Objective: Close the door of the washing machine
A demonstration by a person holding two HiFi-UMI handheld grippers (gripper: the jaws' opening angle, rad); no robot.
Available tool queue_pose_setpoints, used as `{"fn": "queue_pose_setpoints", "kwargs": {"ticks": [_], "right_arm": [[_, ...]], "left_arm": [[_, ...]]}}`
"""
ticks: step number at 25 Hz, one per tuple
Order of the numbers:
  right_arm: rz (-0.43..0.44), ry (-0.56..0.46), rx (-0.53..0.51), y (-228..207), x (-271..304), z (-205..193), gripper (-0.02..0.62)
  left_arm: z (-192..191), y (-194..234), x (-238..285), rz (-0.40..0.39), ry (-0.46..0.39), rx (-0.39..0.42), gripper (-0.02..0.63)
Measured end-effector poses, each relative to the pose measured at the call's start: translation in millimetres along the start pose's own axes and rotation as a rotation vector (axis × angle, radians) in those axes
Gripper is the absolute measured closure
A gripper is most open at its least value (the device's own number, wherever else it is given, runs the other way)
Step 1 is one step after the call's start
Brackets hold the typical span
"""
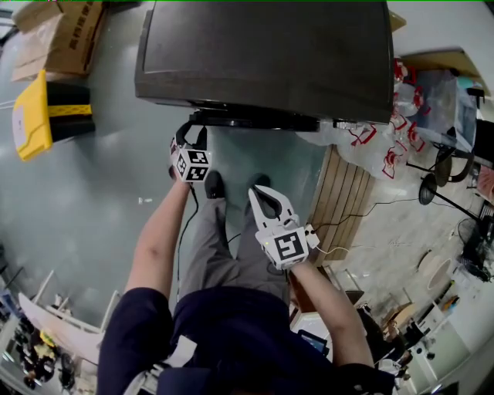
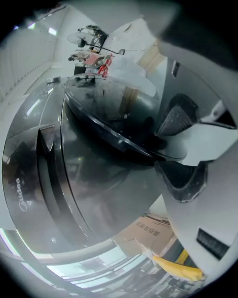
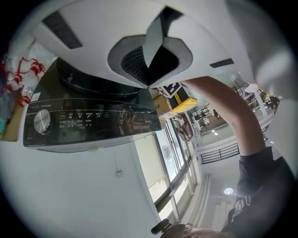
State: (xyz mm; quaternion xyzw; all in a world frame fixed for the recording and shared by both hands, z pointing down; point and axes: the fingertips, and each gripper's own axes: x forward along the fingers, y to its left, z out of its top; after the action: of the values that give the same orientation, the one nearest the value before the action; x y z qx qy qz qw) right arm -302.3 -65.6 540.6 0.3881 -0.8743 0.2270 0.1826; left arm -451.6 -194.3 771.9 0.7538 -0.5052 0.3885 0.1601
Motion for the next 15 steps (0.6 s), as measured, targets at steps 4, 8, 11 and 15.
{"fn": "queue_pose_setpoints", "kwargs": {"ticks": [4,8,11,15], "right_arm": [[-0.006,0.009,0.019,-5.3,0.6,-3.1,0.575],[-0.007,0.019,0.033,-10.6,1.8,-4.2,0.575],[-0.009,0.026,0.047,-15.6,3.8,-4.3,0.575],[-0.003,0.03,0.048,-15.2,7.7,-3.5,0.575]], "left_arm": [[-7.7,4.5,-3.5,0.095,-0.005,-0.216,0.43],[-14.8,6.6,-3.0,0.125,0.009,-0.467,0.431],[-18.1,6.3,0.8,0.114,0.007,-0.584,0.437],[-16.0,7.2,-0.1,0.108,0.013,-0.609,0.437]]}}
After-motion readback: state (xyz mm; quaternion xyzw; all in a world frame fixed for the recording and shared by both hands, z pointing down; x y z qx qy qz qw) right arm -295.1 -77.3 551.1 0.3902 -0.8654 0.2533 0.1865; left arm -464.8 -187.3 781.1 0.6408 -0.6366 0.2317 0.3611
